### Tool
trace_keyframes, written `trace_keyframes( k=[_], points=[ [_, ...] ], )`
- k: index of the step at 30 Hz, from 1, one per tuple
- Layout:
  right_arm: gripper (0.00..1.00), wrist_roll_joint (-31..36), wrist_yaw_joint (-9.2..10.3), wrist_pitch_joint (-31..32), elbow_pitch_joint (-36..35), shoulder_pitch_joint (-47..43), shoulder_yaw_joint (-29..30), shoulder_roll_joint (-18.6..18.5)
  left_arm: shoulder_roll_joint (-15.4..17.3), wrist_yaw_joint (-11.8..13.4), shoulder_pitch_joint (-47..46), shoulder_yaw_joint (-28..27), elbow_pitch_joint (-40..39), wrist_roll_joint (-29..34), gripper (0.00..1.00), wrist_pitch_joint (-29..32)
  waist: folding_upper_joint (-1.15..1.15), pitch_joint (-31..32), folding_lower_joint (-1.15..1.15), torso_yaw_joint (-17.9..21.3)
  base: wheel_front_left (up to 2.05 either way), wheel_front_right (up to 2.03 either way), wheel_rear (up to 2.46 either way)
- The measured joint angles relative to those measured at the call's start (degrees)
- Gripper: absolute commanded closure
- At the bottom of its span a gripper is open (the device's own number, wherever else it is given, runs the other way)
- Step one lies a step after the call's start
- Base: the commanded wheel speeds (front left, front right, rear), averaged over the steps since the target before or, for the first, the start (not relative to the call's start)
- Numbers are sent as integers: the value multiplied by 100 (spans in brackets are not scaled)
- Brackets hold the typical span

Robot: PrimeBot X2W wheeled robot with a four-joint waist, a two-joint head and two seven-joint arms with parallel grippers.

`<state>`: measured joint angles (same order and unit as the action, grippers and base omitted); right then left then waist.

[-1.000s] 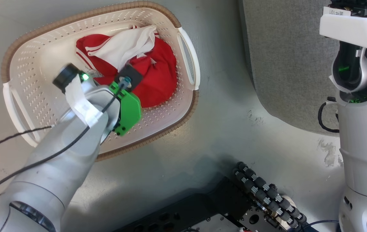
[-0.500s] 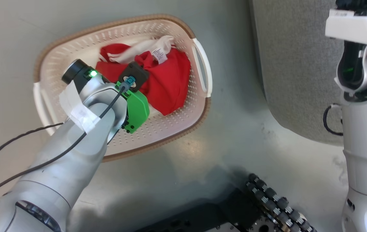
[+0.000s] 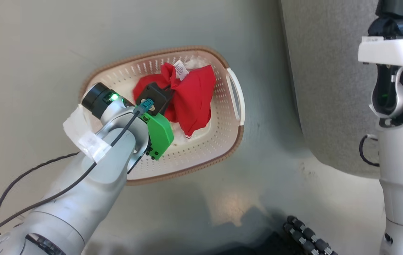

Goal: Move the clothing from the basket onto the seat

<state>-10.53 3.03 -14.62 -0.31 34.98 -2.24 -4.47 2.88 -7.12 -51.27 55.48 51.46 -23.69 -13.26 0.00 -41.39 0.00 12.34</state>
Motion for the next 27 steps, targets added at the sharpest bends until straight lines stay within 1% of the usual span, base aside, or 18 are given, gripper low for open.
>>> trace_keyframes(
  k=[9,11,16,27],
  points=[
    [0,1,-16,0,245,-499,154,-5,-16,10,229,-278,-283,-171,100,-99,0,627,0,-128,0,0,0],
    [0,1,-19,0,304,-624,175,-5,-18,18,264,-367,-382,-294,100,-100,0,777,0,-154,0,0,0],
    [0,2,-53,1,452,-904,186,-1,-24,107,330,-599,-609,-432,100,-110,0,1167,0,-224,0,0,0],
    [0,19,-151,1,733,-1525,167,25,-38,331,464,-1221,-1336,-499,100,-115,0,2056,0,-393,0,0,0]
  ],
)
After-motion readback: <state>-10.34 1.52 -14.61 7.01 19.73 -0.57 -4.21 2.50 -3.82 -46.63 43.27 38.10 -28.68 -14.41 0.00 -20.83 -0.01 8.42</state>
